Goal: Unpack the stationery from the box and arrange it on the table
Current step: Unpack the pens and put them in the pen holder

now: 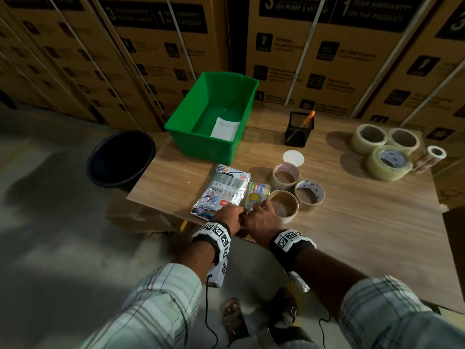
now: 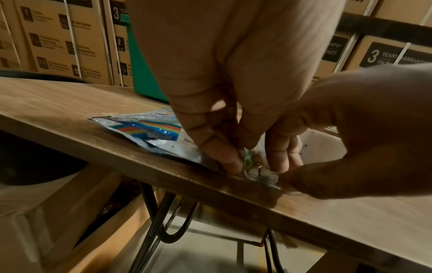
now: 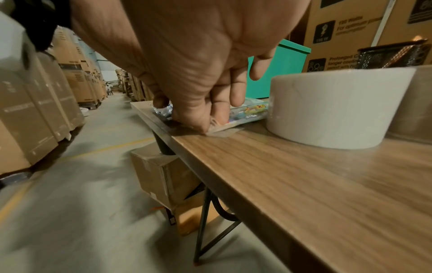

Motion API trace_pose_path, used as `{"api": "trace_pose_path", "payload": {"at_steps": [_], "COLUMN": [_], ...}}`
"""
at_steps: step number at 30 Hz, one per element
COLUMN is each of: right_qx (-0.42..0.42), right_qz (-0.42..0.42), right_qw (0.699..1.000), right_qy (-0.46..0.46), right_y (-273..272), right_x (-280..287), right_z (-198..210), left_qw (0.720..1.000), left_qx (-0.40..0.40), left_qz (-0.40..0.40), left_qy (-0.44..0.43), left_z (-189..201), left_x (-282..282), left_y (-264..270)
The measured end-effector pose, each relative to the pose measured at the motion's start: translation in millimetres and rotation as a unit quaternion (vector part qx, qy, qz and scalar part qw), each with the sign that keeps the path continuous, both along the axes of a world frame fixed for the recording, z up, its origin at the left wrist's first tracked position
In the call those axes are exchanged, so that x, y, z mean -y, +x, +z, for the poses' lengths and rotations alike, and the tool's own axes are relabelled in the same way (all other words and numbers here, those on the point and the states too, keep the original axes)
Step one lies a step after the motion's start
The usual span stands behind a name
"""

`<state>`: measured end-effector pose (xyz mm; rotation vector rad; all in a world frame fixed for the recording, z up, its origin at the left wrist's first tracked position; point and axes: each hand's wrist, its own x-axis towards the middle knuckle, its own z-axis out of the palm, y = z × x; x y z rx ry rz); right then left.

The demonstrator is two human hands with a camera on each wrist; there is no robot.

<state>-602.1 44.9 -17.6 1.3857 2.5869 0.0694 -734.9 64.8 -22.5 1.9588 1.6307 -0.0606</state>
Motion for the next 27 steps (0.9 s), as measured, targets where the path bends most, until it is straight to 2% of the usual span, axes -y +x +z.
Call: {"api": "trace_pose_path", "payload": {"at_steps": [3,6,9,10,11,13,15,20,24,27], "right_qx": [-0.009,-0.041,-0.076,-0.086,-0.094,-0.096,-0.091,-0.144,-0.192,-0.198], "right_qz": [-0.009,-0.016,-0.029,-0.034,-0.036,-0.044,-0.046,-0.033,-0.034,-0.065], "right_qw": [0.999,0.997,0.992,0.991,0.99,0.991,0.992,0.988,0.981,0.978], "right_qy": [0.03,0.064,0.097,0.101,0.103,0.085,0.074,0.041,0.013,-0.031], "right_y": [-2,2,10,12,14,17,19,25,29,33], "right_x": [2,0,-3,-5,-7,-12,-15,-17,-17,-16], "right_z": [0,2,17,24,30,41,50,67,71,72], "left_qw": [1.0,0.997,0.985,0.969,0.94,0.866,0.835,0.824,0.852,0.846], "left_qx": [0.003,0.015,0.082,0.141,0.223,0.356,0.411,0.424,0.413,0.419], "left_qz": [0.016,0.065,0.152,0.198,0.249,0.323,0.327,0.323,0.282,0.295], "left_qy": [-0.007,-0.023,-0.028,-0.045,-0.072,-0.138,-0.16,-0.192,-0.158,-0.149], "left_z": [3,6,11,15,18,24,34,35,35,33], "left_x": [2,0,-4,-5,-5,-8,-13,-27,-30,-34], "left_y": [2,1,0,1,3,10,16,18,21,20]}}
